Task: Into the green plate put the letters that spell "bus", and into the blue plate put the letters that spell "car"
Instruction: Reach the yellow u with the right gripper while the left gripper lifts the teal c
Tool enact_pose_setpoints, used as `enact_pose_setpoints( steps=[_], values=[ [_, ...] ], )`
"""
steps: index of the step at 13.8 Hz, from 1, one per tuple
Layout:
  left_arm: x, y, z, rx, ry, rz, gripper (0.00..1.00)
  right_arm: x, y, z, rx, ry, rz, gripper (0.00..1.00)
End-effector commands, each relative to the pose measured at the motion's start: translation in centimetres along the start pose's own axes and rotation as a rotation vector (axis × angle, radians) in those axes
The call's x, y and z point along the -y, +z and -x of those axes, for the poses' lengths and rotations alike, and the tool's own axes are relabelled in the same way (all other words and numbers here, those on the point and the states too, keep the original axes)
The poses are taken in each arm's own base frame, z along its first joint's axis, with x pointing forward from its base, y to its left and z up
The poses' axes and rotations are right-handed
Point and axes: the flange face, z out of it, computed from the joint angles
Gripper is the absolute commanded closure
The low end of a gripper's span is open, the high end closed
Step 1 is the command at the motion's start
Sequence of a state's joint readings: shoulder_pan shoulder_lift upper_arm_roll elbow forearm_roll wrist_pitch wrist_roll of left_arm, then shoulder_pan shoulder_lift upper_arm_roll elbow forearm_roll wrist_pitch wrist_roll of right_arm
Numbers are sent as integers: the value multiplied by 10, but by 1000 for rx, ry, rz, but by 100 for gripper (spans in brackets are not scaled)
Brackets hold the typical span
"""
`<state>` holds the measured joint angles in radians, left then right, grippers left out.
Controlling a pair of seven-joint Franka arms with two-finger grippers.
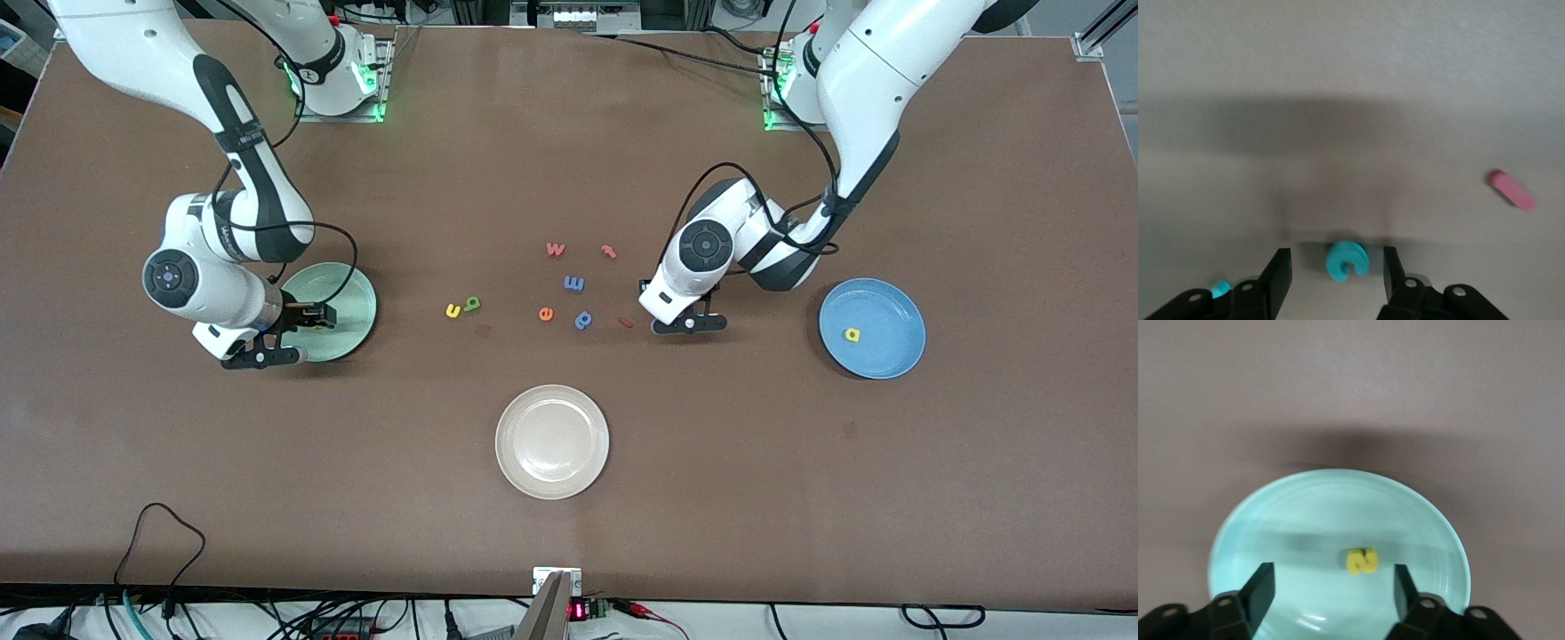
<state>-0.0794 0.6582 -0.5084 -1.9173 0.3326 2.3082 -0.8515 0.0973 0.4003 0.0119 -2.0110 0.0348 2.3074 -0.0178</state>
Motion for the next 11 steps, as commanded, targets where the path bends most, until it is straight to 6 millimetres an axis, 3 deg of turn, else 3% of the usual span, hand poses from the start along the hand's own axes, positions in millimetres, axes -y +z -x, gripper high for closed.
enact_pose_setpoints(
  steps=[1, 4, 5, 7, 9, 11],
  values=[
    [0, 6, -3, -23, 5, 2, 43, 48, -37, 9, -31, 76, -15, 0],
    [-4, 6, 1, -23, -12, -3, 51, 107, -44, 12, -43, 181, -37, 38],
    [-6, 4, 2, -25, -10, -5, 55, 122, -40, 14, -40, 202, -37, 43],
    [-7, 6, 8, -16, -12, -11, 55, 146, -30, 16, -29, 229, -36, 49],
    [-8, 7, 10, -13, -15, -13, 55, 182, -16, 13, -15, 303, -31, 56],
    [-12, 7, 15, -8, -10, -9, 55, 206, 1, 14, -2, 353, -16, 58]
  ],
)
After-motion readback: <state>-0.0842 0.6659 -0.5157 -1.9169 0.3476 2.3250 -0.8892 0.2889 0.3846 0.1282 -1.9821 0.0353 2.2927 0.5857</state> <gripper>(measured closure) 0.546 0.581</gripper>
